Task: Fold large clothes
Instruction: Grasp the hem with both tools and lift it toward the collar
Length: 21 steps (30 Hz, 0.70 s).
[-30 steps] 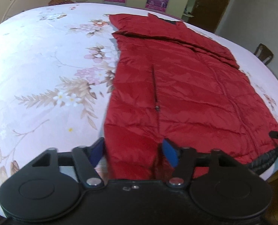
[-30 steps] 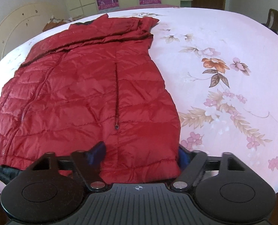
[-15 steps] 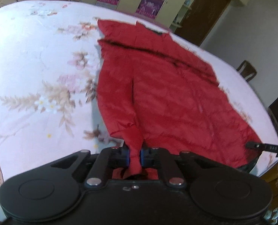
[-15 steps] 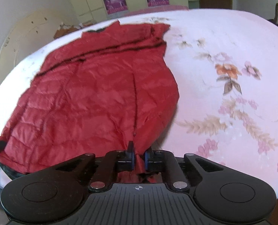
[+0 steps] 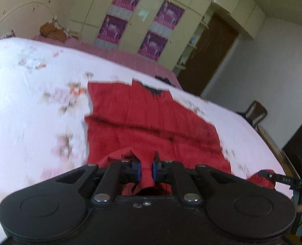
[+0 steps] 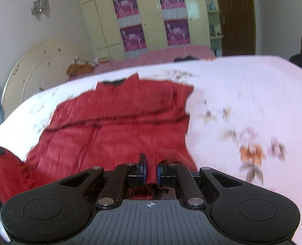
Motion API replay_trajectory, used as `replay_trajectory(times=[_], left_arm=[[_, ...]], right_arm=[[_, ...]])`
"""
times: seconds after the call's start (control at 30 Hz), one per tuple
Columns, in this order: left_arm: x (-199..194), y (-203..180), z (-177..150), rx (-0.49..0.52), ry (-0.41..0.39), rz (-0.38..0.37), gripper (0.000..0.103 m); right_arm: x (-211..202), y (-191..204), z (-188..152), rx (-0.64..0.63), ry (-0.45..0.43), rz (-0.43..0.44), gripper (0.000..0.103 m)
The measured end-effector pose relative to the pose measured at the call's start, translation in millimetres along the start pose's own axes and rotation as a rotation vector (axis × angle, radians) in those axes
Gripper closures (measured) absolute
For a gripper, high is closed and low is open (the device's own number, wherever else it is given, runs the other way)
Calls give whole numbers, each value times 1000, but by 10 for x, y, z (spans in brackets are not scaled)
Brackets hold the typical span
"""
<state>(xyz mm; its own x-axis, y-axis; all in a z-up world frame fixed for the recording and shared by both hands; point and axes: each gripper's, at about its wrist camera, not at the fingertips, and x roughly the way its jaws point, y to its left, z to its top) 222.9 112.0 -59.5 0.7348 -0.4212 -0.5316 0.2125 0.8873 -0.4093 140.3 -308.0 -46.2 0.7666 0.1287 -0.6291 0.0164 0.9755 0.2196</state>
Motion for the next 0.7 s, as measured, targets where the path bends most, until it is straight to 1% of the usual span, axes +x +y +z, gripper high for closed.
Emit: replay_trajectory(times=[0.2, 0.4, 0.53, 0.6, 0.7], left_arm=[[417, -7, 436, 1, -66, 31, 94], [919, 10, 871, -15, -130, 81, 94], [1305, 2, 1175, -6, -145, 111, 94], [1516, -11, 1332, 15, -151, 133, 94], [1804, 7, 1506, 31, -142, 170, 94]], right_arm=[[435, -59, 540, -7, -64, -8, 95], [1044, -134, 1087, -3, -98, -19, 95], [1488, -187, 1405, 5, -99, -21, 95], [1719, -216, 1564, -2, -100, -31, 95], [2037, -307, 1743, 8, -88, -44, 95]])
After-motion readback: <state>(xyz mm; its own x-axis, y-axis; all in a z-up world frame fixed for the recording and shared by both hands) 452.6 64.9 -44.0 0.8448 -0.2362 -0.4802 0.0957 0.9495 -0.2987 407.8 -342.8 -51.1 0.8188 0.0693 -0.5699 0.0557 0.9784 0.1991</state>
